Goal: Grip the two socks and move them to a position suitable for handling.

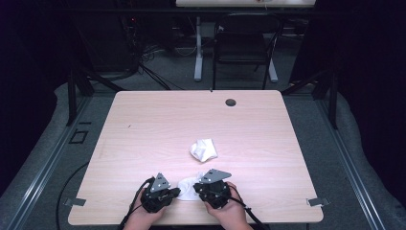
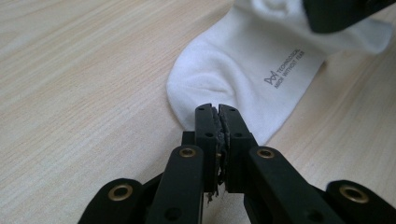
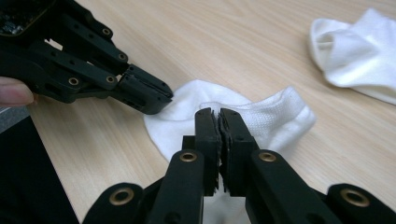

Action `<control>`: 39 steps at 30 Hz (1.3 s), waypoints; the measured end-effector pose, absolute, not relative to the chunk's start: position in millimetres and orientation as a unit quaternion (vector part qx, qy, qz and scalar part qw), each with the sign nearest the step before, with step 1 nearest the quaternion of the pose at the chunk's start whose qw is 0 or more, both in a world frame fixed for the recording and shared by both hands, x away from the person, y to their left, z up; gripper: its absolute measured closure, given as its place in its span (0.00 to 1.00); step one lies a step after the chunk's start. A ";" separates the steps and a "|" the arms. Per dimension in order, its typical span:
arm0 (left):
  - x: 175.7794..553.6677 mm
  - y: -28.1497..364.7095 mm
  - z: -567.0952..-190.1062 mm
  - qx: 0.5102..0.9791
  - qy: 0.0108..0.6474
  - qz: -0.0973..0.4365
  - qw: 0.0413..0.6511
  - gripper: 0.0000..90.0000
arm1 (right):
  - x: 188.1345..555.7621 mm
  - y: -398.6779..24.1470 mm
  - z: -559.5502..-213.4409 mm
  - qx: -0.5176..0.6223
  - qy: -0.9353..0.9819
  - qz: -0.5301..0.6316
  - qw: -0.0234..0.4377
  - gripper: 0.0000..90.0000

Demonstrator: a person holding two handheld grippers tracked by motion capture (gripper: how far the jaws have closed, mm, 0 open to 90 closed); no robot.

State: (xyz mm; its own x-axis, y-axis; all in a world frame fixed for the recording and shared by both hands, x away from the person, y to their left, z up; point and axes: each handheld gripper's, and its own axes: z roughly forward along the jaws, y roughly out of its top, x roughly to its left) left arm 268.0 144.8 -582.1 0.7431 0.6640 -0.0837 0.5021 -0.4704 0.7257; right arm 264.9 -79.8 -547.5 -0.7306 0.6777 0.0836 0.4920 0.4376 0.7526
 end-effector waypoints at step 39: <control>260.4 152.8 -579.2 0.852 0.356 0.096 0.372 0.97 | 254.4 -154.2 -556.7 0.422 0.833 0.339 0.116 0.98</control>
